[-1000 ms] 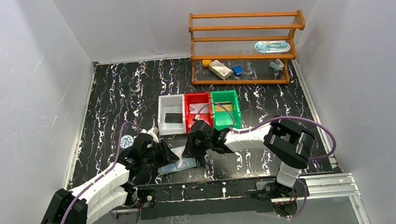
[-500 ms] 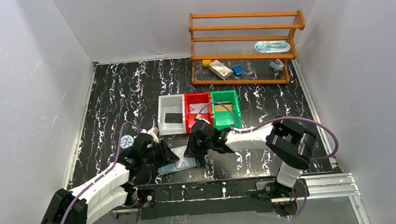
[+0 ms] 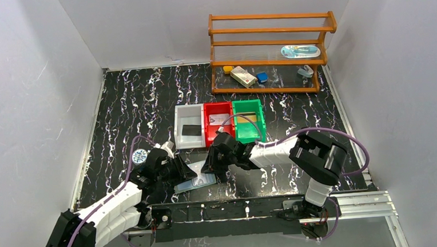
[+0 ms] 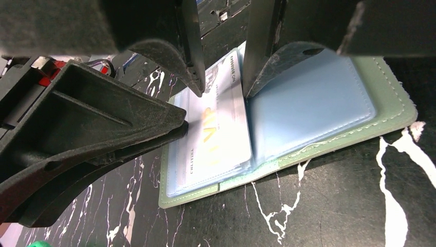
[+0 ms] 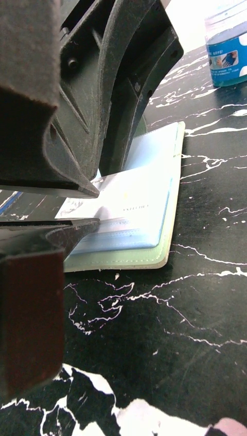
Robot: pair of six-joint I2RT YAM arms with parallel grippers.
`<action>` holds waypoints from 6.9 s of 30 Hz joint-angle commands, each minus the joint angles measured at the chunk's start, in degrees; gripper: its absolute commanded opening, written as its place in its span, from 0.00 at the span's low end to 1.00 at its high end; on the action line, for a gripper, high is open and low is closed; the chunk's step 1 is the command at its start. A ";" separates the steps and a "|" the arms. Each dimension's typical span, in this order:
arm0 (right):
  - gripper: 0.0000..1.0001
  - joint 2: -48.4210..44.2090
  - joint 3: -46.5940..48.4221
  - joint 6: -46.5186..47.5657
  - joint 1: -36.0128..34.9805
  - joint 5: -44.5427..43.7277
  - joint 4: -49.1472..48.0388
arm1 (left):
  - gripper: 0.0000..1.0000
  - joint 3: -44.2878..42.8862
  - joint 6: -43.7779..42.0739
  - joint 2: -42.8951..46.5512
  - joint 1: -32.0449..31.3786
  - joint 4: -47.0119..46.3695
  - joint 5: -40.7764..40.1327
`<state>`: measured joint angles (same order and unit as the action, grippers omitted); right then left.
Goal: Take the credit cards out of the card holder
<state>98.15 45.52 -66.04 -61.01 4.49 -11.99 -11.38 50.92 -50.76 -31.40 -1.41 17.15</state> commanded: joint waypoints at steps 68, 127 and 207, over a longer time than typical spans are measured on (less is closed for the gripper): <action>0.27 -9.21 2.89 9.74 1.29 -5.38 14.49 | 0.61 -15.03 -7.15 0.39 0.51 21.19 -19.31; 0.46 -13.96 -19.35 -12.40 -2.39 -9.41 -8.61 | 0.64 -19.35 -18.71 -24.77 -3.50 2.42 2.84; 0.05 -17.84 -11.90 4.00 2.02 -16.10 12.50 | 0.31 -20.63 -15.41 -32.73 -16.23 15.69 -14.65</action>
<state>81.82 34.68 -62.35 -59.68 -9.72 -0.34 -36.16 35.62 -79.09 -46.63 10.96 4.95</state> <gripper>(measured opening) 0.073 0.311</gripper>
